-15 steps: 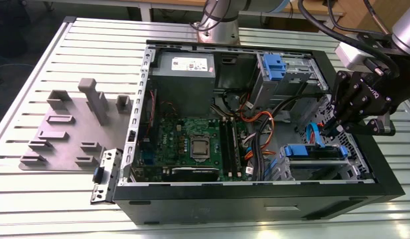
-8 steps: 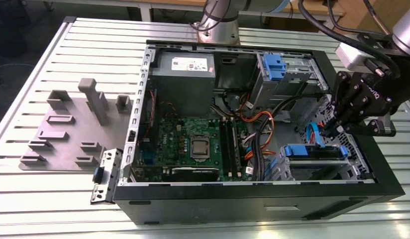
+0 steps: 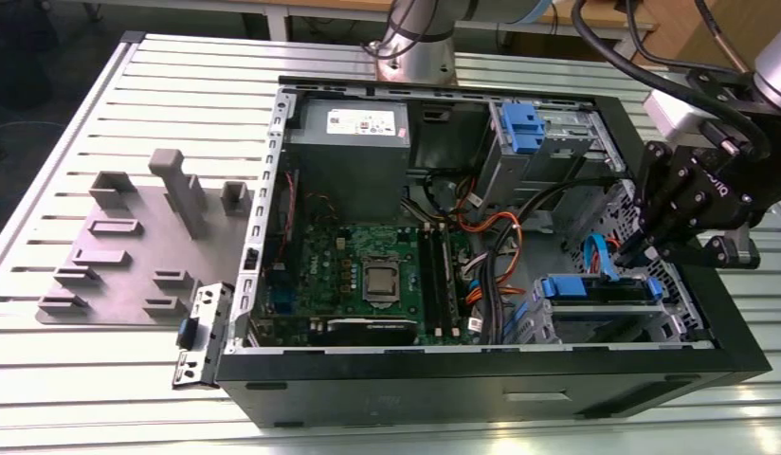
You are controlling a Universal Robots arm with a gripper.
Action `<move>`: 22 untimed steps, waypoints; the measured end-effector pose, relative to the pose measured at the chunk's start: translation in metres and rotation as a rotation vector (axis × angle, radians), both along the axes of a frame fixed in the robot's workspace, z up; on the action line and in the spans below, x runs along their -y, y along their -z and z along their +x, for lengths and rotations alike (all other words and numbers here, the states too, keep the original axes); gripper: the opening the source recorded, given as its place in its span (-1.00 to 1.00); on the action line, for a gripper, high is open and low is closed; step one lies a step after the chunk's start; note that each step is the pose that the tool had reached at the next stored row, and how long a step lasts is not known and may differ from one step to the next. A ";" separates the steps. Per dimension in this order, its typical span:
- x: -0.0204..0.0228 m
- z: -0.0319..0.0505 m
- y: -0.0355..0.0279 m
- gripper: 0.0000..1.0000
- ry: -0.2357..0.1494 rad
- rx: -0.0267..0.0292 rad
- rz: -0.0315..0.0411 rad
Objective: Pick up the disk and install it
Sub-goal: 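Insert the second disk wire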
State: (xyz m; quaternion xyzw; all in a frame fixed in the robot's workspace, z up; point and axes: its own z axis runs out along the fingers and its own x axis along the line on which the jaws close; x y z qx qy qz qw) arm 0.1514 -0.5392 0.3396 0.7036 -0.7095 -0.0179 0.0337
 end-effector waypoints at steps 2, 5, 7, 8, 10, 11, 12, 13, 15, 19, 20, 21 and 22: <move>0.0034 0.0000 0.0000 -0.67 0.000 0.0000 0.0000; 0.0064 0.0000 0.0000 -0.67 0.000 0.0000 -0.0001; 0.0073 0.0000 0.0000 -0.67 0.000 0.0000 0.0000; 0.0073 0.0000 0.0000 -0.67 0.000 0.0000 0.0000; 0.0075 0.0000 -0.0004 -0.67 0.000 0.0000 0.0001; 0.0075 0.0000 -0.0006 -0.67 0.000 0.0000 0.0004; 0.0076 0.0000 -0.0009 -0.67 0.000 0.0000 0.0004; 0.0076 0.0000 -0.0014 -0.67 0.000 0.0000 0.0006; 0.0075 0.0000 -0.0017 -0.67 0.000 0.0000 0.0009; 0.0075 0.0000 -0.0017 -0.67 0.000 0.0000 0.0020; 0.0075 0.0000 -0.0017 -0.67 0.000 0.0000 0.0021; 0.0075 0.0000 -0.0017 -0.67 0.000 0.0000 0.0032; 0.0075 0.0000 -0.0017 -0.67 0.000 0.0000 0.0045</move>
